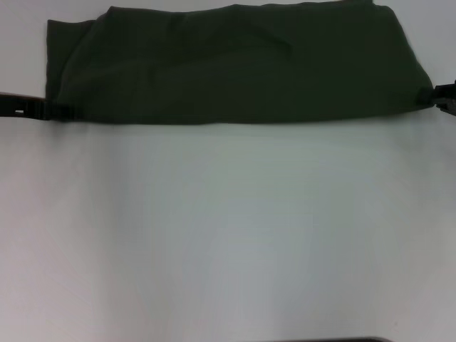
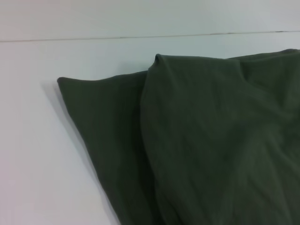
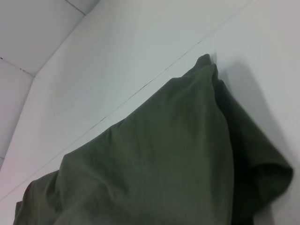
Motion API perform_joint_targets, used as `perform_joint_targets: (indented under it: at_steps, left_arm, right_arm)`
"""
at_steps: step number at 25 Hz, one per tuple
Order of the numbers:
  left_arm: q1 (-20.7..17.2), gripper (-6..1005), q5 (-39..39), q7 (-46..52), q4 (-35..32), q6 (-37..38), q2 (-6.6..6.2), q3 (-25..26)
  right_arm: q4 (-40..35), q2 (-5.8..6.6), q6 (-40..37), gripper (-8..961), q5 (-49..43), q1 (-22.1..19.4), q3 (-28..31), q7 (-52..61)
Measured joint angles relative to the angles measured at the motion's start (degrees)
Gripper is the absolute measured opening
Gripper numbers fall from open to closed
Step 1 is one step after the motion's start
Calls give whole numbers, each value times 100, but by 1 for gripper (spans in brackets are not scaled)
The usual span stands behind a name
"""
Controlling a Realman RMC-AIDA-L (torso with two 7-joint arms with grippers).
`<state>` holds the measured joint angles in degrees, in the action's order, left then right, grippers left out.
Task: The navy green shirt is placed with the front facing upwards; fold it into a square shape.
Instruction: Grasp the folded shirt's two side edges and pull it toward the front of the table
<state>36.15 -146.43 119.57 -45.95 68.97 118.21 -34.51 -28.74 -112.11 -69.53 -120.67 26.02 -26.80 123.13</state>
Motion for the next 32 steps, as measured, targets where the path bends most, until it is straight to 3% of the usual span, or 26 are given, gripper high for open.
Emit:
perform_joint_targets:
  at_steps: [3, 23, 32]
  left_arm:
    - [0, 860, 0, -12, 0, 46, 0, -1]
    - [153, 845, 44, 2, 22, 404, -9, -8]
    - [204, 839, -41, -28, 151, 127, -5, -12]
  right_arm:
    - [0, 0, 2, 15, 0, -2, 0, 0]
    - [15, -26, 19, 14, 0, -11, -1, -43]
    - [9, -29, 25, 15, 0, -7, 0, -44]
